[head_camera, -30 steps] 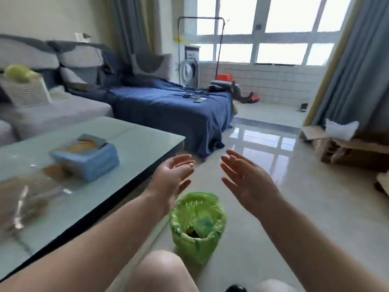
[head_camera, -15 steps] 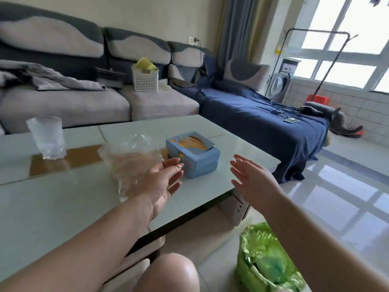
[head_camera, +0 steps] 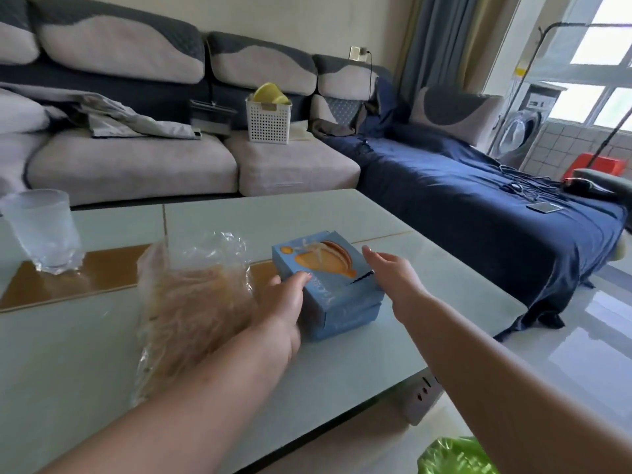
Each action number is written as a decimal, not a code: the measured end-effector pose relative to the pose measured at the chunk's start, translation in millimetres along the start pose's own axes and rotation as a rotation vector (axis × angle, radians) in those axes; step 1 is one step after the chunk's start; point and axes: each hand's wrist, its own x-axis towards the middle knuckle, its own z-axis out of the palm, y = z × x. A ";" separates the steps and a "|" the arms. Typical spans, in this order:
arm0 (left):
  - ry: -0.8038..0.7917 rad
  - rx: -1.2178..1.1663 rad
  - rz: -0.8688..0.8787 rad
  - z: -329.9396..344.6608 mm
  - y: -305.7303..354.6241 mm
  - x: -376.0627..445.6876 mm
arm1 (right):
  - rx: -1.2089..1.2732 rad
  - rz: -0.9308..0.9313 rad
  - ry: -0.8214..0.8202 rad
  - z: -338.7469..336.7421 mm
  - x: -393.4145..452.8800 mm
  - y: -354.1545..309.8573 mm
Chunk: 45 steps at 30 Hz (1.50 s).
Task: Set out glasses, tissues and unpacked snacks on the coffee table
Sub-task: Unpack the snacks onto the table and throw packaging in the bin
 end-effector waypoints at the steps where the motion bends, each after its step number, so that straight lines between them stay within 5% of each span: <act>1: -0.005 -0.006 -0.014 2.1 -1.5 3.8 | -0.053 0.008 -0.020 4.6 7.1 1.4; 8: 0.063 0.148 0.252 9.6 -4.0 0.5 | -0.011 -0.002 -0.044 7.8 13.8 -1.4; 16: -0.196 0.119 0.569 6.9 47.3 -36.0 | 0.443 -0.179 -0.202 -28.1 -33.5 -48.6; 22: -0.490 -0.032 0.392 1.5 69.1 -74.3 | 0.584 -0.171 -0.293 -54.8 -78.3 -49.8; 29: -0.478 -0.463 0.262 5.7 29.2 -112.8 | 0.923 -0.083 -0.103 -37.9 -123.5 -58.9; 33: -0.484 -0.485 0.321 9.7 21.2 -131.4 | 0.986 -0.092 -0.148 -19.5 -141.9 -60.6; 37: -0.347 -0.433 0.365 8.4 23.1 -141.4 | 0.749 -0.212 -0.064 -13.9 -151.3 -60.2; 42: -0.358 -0.285 0.361 -5.5 37.0 -141.1 | -0.320 -0.638 0.366 -39.3 -157.2 -59.2; 45: -0.452 -0.257 0.314 -12.0 49.1 -142.4 | -0.830 -1.078 0.253 -62.7 -160.3 -64.4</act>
